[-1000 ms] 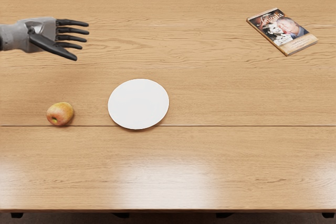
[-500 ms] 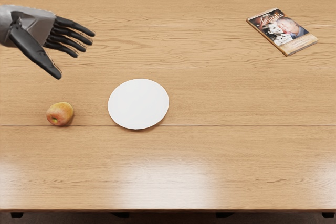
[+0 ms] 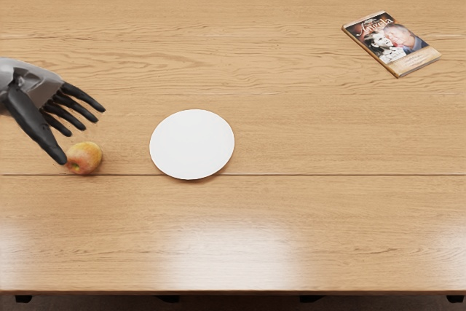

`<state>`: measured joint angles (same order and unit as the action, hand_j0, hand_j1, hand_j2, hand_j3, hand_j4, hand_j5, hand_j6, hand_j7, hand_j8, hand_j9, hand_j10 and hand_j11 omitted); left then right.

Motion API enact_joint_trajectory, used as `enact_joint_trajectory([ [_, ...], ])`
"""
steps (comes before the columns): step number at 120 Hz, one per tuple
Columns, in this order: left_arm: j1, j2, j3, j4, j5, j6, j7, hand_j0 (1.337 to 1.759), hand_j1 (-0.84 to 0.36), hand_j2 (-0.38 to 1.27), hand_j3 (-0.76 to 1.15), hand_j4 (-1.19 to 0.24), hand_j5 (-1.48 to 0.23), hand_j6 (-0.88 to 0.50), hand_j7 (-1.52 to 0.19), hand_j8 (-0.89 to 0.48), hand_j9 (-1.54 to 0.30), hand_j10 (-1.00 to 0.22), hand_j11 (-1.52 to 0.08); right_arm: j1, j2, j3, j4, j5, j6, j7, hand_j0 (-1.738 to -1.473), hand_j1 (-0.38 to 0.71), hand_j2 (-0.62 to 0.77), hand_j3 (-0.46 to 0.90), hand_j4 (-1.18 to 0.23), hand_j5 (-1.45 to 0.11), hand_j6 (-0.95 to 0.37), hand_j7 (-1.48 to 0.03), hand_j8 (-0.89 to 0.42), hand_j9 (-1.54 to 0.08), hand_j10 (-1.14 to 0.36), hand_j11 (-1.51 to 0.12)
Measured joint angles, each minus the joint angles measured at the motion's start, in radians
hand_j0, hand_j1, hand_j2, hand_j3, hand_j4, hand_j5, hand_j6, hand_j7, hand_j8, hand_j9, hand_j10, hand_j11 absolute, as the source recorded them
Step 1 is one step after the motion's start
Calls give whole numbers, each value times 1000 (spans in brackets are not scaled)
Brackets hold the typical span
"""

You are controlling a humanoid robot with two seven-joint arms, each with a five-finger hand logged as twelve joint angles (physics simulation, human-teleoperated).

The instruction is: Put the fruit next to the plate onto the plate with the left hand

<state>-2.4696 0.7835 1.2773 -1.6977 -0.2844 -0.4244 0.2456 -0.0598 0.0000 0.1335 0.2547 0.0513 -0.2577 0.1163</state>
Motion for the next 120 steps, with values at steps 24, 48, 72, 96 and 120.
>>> enact_joint_trajectory([
  [24,-126,-250,181,-13,-130,73,63,1658,70,46,0,-233,-302,-233,-302,-233,-302,-233,-302,0,0,0,0,0,0,0,-1658,-308,-7,0,-35,-45,-35,-45,-35,-45,-35,-45],
  [48,-142,-405,274,-23,-231,196,121,1658,69,47,0,-233,-303,-233,-303,-233,-303,-233,-303,0,0,0,0,0,0,0,-1658,-308,-7,0,-35,-45,-35,-45,-35,-45,-35,-45],
  [72,-49,-467,202,-27,-253,401,249,1658,69,47,0,-233,-303,-233,-303,-233,-303,-233,-303,0,0,0,0,1,0,0,-1658,-308,-7,0,-35,-45,-35,-45,-35,-45,-35,-45],
  [96,-6,-475,126,-25,-129,460,218,1658,69,47,0,-234,-303,-234,-303,-234,-303,-234,-303,0,0,0,0,1,0,0,-1658,-308,-7,0,-35,-45,-35,-45,-35,-45,-35,-45],
  [120,48,-489,90,-16,141,466,146,1658,69,47,0,-234,-303,-234,-303,-234,-303,-233,-303,0,0,0,0,0,0,0,-1658,-308,-7,0,-35,-45,-35,-45,-35,-45,-35,-45],
])
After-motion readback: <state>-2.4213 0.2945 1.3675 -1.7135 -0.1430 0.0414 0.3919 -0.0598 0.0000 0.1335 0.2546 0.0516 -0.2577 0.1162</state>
